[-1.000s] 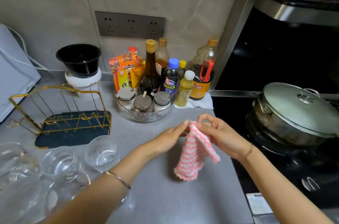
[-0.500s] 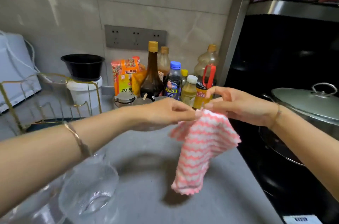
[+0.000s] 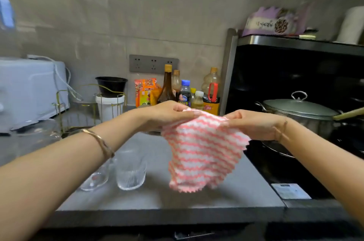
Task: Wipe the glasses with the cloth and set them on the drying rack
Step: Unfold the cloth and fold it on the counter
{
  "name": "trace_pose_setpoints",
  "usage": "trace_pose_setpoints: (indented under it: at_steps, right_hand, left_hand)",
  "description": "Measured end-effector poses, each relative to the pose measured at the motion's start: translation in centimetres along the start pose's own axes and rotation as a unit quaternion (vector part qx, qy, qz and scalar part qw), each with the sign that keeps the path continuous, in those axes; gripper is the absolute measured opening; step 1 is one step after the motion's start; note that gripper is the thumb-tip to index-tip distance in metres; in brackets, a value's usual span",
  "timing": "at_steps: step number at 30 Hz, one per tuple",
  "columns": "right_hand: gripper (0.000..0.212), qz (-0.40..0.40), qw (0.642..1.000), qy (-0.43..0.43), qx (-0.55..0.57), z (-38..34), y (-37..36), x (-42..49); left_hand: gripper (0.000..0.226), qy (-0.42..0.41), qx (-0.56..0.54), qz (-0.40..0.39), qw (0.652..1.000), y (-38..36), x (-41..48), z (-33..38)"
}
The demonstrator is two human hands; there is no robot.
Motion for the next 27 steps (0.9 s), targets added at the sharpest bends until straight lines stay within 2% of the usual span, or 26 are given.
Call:
trace_pose_setpoints:
  at_steps: [6, 9, 11, 13, 16, 18, 20, 23, 27]
  right_hand:
    - [0.027, 0.079, 0.996, 0.021, 0.023, 0.0, -1.4, -4.0]
    - [0.036, 0.123, 0.988, 0.029, 0.091, 1.2, -0.9, -4.1]
    - [0.044, 0.156, 0.978, 0.028, 0.139, 2.5, -0.5, -3.3]
    - [0.046, 0.206, 0.959, 0.031, 0.190, 3.8, 0.2, -1.8]
    - [0.032, 0.287, 0.932, 0.066, 0.213, 4.4, 1.9, 0.0]
    - [0.029, 0.316, 0.921, 0.106, 0.201, 4.1, 3.6, 0.4]
    - [0.028, 0.317, 0.922, 0.129, 0.183, 4.2, 4.2, -0.1]
    - [0.023, 0.296, 0.934, 0.105, 0.173, 7.8, 2.6, -1.4]
    - [0.032, 0.277, 0.952, 0.006, 0.127, 15.4, -1.6, -4.0]
  left_hand:
    - [0.031, 0.015, 0.006, -0.022, 1.000, -0.3, -3.0, -0.4]
    - [0.025, 0.036, -0.012, -0.014, 0.999, -0.2, -3.2, -1.0]
    - [0.017, 0.047, -0.050, 0.032, 0.997, -0.3, -2.5, -1.4]
    - [0.022, 0.056, -0.096, 0.116, 0.987, -0.4, -1.2, -2.2]
    - [0.028, 0.049, -0.138, 0.251, 0.957, -0.7, 1.0, -2.6]
    - [0.035, 0.013, -0.137, 0.277, 0.951, -0.7, 2.5, -2.3]
    - [0.028, -0.025, -0.124, 0.277, 0.952, -1.0, 3.1, -2.4]
    - [0.016, -0.064, -0.049, 0.258, 0.963, -2.7, 2.5, -4.8]
    - [0.012, -0.018, 0.025, 0.138, 0.990, -7.7, 0.3, -10.0]
Point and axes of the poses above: each hand's wrist, its own x-axis towards the middle knuckle, its own y-axis out of the back of the hand, z = x × y, the point moved 4 cm from there along x, towards the middle knuckle, and after that the axes turned 2 degrees about -x, right-handed, at the moved point
